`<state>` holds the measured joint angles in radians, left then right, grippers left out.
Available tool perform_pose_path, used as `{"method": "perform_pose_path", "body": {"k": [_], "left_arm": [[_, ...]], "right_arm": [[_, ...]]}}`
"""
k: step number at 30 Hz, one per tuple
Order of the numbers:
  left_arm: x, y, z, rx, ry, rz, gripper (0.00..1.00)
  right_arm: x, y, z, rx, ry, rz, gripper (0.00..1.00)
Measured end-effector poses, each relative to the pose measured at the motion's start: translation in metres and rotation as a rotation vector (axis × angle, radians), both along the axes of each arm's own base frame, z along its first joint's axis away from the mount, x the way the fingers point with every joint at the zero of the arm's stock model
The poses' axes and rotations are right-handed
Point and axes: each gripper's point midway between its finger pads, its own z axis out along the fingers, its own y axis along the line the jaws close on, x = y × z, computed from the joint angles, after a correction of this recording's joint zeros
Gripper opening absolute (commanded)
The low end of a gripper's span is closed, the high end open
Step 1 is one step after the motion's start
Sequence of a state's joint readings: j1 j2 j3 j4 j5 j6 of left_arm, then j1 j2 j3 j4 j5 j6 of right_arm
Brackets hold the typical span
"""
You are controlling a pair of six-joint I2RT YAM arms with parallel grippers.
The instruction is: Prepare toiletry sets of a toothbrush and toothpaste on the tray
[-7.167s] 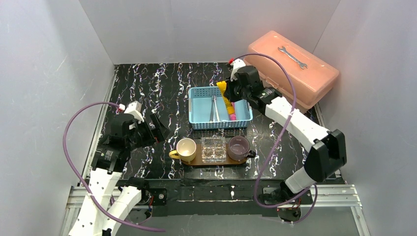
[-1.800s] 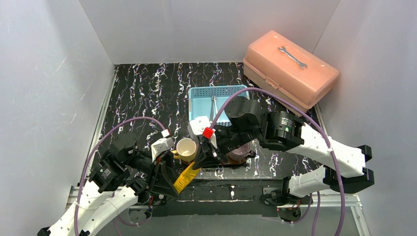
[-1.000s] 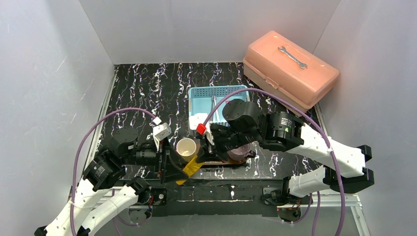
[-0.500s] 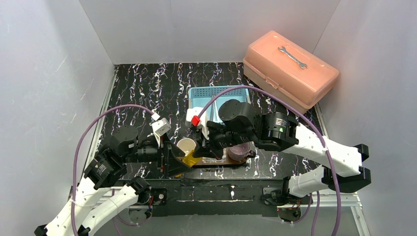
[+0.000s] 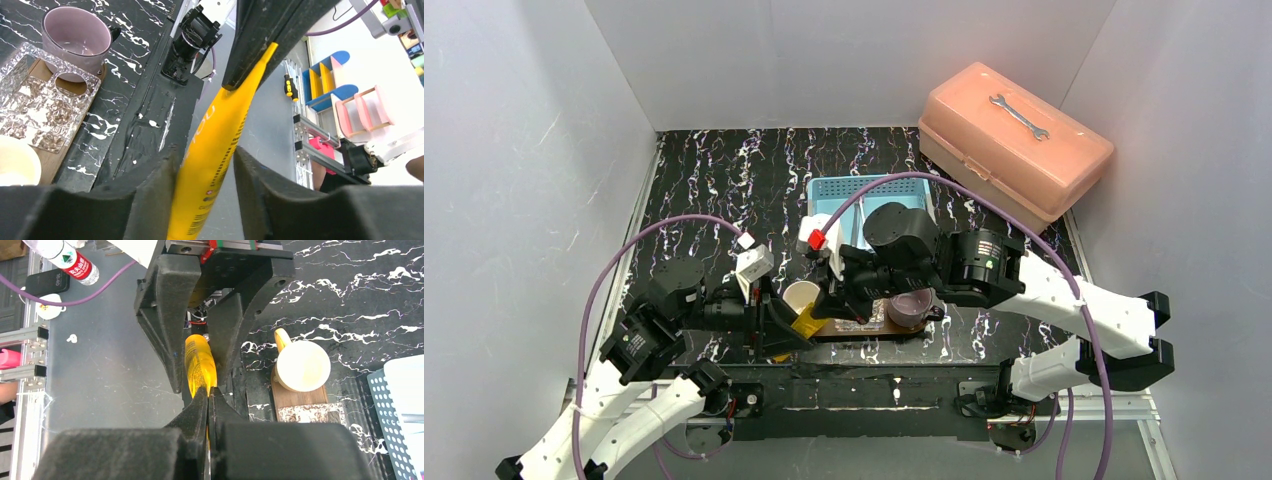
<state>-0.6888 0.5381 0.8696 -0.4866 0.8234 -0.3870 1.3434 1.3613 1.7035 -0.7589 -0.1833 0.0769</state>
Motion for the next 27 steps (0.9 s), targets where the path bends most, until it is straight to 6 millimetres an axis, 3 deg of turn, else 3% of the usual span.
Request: {"method": "perform_pose_path", "body": {"k": [1,3,8,14,27], "left_arm": [[0.000,0.000,0.000,-0.002,0.003,0.002,0.69],[0.000,0.000,-0.001,-0.003,-0.002,0.004,0.81],[0.004,0.004,-0.006,0.017,-0.003,0.045,0.91],[0.025,0.015,-0.020,0.091,-0.029,0.199,0.98],[0.064,0.051,-0.037,0.211,-0.111,0.506,0.98]], "right_arm": [[0.000,0.000,0.000,0.000,0.001,0.000,0.01],[0.001,0.001,-0.002,-0.007,-0.001,-0.007,0.01],[0.010,0.006,-0.013,-0.042,-0.013,-0.044,0.01],[0.023,-0.004,-0.032,-0.136,-0.039,-0.117,0.01],[0.073,-0.031,-0.053,-0.341,-0.191,-0.368,0.01]]}}
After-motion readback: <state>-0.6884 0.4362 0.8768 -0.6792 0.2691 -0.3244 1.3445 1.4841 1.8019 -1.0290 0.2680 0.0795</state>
